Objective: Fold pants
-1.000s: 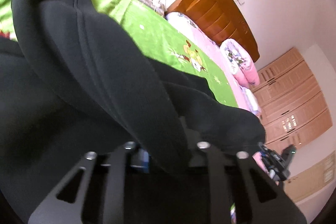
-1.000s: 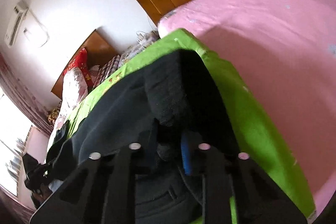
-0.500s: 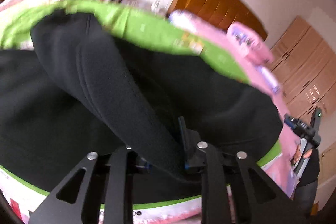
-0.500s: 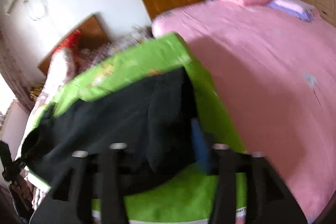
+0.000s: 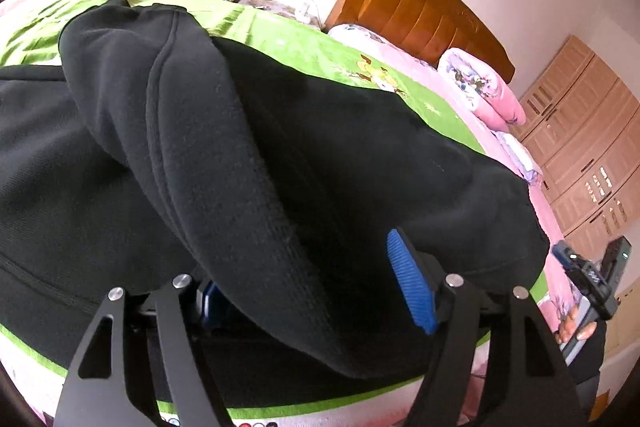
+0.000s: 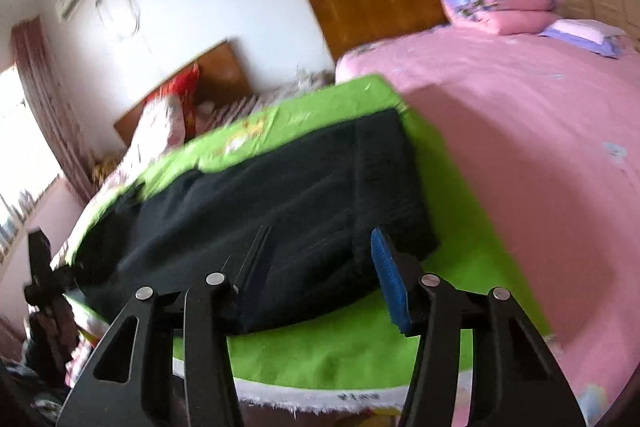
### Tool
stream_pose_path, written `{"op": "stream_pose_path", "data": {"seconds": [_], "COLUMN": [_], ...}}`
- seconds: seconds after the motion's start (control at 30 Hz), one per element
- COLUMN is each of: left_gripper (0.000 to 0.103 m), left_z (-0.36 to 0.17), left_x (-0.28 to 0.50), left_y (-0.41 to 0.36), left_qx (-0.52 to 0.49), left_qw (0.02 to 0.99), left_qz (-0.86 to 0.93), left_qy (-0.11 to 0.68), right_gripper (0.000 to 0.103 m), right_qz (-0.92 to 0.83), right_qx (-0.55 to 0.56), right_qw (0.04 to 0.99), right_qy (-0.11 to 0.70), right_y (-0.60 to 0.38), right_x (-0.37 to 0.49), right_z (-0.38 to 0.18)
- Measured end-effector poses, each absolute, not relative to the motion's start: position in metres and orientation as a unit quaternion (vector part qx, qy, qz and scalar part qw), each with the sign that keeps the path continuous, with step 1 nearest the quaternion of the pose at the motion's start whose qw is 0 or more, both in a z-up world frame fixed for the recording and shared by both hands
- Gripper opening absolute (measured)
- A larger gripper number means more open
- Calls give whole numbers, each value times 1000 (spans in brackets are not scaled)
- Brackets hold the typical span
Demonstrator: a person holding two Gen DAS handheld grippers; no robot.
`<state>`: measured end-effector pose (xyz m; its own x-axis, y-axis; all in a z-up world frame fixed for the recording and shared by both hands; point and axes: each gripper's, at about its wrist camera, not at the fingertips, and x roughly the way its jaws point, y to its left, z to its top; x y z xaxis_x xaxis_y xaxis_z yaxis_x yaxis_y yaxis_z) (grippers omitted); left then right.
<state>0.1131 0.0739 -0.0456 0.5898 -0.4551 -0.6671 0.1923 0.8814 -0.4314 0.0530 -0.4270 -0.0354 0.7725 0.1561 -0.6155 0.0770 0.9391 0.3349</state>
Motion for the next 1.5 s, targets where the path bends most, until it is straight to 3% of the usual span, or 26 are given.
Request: {"op": "stream_pose_path", "data": {"seconds": [0.2, 0.4, 0.57, 0.63, 0.67, 0.7, 0.77, 0.9, 1.07, 1.2, 1.43, 1.5], "left_gripper": [83, 83, 82, 61, 29, 21, 16, 15, 17, 31, 30, 30], "left_z": [-42, -44, -33, -28, -26, -24, -15, 8, -42, -47, -42, -42], "left_x": [109, 110, 112, 115, 117, 118, 110, 74, 84, 83, 84, 83], "left_y": [92, 107, 102, 94, 89, 83, 81, 89, 99, 101, 108, 111], "left_qx": [-172, -201, -185, -149, -121, -90, -85, -101, -101, -116, -157, -167], "left_qw": [883, 881, 885, 892, 898, 904, 912, 925, 896, 900, 892, 888], "left_qz": [-169, -169, -159, -147, -132, -122, -122, -136, -124, -145, -167, -172], "left_qy": [403, 394, 396, 401, 403, 401, 382, 339, 414, 393, 391, 392], "right_gripper": [50, 50, 54, 54, 54, 54, 54, 54, 54, 54, 50, 42], "right_qz": [-64, 80, 80, 86, 88, 95, 102, 108, 106, 200, 262, 250], "right_qx": [146, 38, -21, -20, -18, -3, 20, 29, 13, -52, -158, -205], "right_qw": [930, 935, 927, 926, 927, 926, 923, 921, 923, 918, 892, 891], "right_qy": [331, 345, 365, 366, 365, 366, 371, 374, 370, 339, 333, 318], "right_y": [-420, -322, -291, -293, -291, -298, -306, -311, -295, -248, -174, -160], "right_x": [55, 62, 73, 75, 73, 74, 78, 68, 59, 35, 30, 26], "right_z": [-27, -29, -48, -50, -52, -54, -55, -54, -46, -32, -57, -62]}}
